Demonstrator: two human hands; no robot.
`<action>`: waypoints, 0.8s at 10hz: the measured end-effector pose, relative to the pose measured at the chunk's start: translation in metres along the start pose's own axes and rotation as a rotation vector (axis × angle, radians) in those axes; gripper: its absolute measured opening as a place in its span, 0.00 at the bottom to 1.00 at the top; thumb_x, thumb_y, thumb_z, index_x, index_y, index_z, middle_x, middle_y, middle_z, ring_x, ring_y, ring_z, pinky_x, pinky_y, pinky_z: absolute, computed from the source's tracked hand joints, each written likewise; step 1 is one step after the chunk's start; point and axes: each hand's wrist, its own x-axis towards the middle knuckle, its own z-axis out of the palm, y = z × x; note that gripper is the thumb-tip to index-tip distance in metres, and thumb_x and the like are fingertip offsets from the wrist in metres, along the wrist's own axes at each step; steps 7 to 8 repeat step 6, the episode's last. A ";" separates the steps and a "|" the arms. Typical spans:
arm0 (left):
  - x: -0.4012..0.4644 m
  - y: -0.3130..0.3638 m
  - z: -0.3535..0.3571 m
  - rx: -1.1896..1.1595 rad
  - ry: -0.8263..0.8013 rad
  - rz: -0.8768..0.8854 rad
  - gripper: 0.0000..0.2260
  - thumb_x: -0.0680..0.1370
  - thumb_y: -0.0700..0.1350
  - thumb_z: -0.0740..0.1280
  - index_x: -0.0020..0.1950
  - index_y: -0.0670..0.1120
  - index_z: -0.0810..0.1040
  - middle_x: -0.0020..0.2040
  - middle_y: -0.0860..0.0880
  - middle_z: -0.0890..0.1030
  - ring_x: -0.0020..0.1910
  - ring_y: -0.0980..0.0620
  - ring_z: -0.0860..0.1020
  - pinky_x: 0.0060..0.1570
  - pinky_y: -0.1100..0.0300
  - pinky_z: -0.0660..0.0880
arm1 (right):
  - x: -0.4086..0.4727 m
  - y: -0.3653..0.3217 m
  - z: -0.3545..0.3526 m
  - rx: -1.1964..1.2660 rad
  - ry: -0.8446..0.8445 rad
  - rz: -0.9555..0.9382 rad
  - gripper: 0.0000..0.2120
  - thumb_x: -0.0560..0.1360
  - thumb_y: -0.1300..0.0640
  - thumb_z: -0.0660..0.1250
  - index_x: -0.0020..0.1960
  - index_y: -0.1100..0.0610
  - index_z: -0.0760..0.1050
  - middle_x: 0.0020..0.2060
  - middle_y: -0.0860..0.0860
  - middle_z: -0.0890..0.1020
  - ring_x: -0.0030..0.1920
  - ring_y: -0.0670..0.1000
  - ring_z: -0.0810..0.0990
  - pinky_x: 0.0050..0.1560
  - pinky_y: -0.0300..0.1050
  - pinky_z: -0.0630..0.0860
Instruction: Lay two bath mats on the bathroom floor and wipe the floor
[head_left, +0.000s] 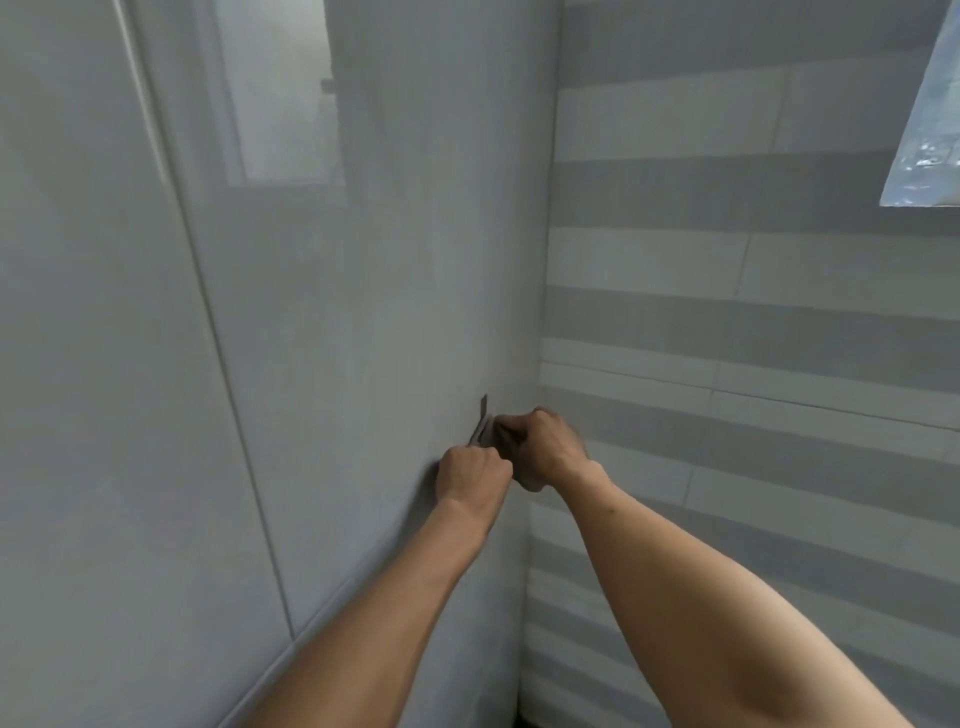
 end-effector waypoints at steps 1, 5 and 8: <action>-0.001 0.007 0.008 -0.040 -0.079 0.012 0.15 0.81 0.37 0.56 0.61 0.44 0.78 0.62 0.44 0.79 0.61 0.44 0.78 0.53 0.54 0.73 | -0.014 0.002 0.001 0.201 -0.025 0.024 0.14 0.79 0.52 0.61 0.59 0.41 0.81 0.44 0.47 0.85 0.45 0.52 0.82 0.46 0.46 0.79; 0.009 0.117 -0.002 -0.353 -0.276 0.251 0.18 0.75 0.42 0.65 0.65 0.45 0.75 0.62 0.42 0.78 0.60 0.42 0.78 0.52 0.51 0.75 | -0.128 0.134 -0.072 -0.009 -0.168 0.442 0.18 0.78 0.51 0.67 0.68 0.47 0.76 0.63 0.52 0.80 0.65 0.53 0.76 0.65 0.44 0.69; 0.010 0.155 -0.011 -0.377 -0.253 0.405 0.22 0.76 0.46 0.62 0.71 0.48 0.69 0.65 0.41 0.77 0.63 0.40 0.76 0.58 0.49 0.75 | -0.196 0.179 -0.084 -0.001 -0.143 0.663 0.19 0.77 0.51 0.66 0.67 0.47 0.76 0.62 0.51 0.81 0.63 0.53 0.77 0.63 0.44 0.72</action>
